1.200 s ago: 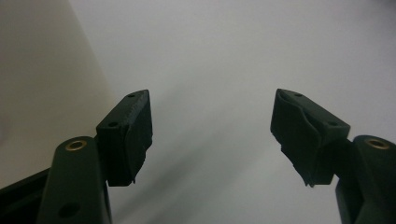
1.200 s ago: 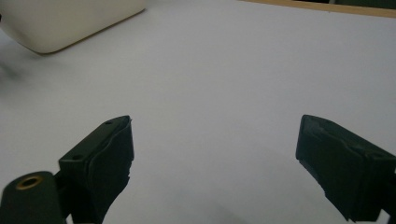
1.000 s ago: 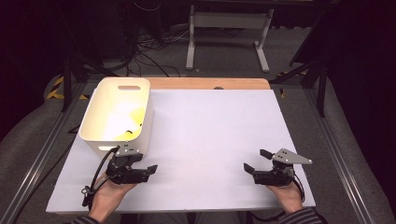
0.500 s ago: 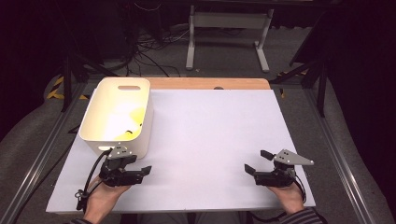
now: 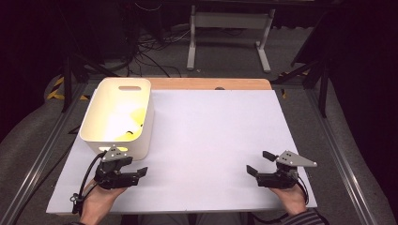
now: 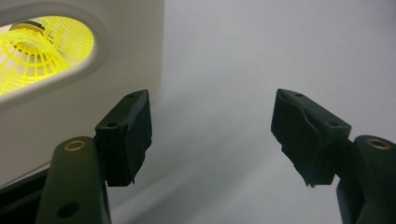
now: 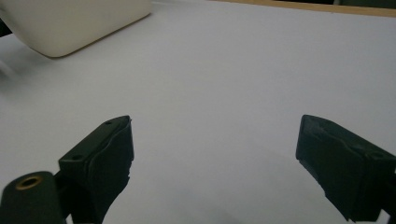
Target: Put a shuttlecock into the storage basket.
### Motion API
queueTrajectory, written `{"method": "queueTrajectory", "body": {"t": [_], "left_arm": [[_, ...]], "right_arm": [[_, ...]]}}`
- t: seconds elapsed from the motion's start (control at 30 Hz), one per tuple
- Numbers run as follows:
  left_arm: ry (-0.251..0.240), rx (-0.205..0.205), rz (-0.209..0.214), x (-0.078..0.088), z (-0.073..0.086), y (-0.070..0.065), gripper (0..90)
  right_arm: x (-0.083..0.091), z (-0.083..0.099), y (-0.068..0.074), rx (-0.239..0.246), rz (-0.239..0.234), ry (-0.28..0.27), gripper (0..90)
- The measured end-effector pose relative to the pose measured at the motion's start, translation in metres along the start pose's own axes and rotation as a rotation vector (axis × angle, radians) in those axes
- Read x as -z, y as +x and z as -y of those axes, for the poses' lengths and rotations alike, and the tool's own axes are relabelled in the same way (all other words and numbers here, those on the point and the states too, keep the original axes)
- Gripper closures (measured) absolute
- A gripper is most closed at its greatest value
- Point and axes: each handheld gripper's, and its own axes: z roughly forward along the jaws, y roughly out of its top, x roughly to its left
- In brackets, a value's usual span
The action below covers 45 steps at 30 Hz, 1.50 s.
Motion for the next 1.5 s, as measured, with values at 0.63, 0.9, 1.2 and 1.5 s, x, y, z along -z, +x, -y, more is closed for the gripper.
{"method": "queueTrajectory", "body": {"t": [0.63,0.9,1.2,1.5], "left_arm": [[-0.029,0.034,-0.025,0.008,0.009,0.012,29.3],[-0.04,0.044,-0.033,0.011,0.014,0.016,28.8],[-0.051,0.044,-0.052,0.013,0.02,0.021,27.2],[-0.071,0.062,-0.064,0.017,0.027,0.026,27.2]], "right_arm": [[0.003,0.002,-0.001,-0.014,-0.006,-0.01,11.8],[0.005,0.003,0.0,-0.011,-0.01,-0.009,12.2],[0.007,0.005,0.0,-0.018,-0.012,-0.012,12.2],[0.01,0.007,0.0,-0.024,-0.015,-0.019,12.2]]}}
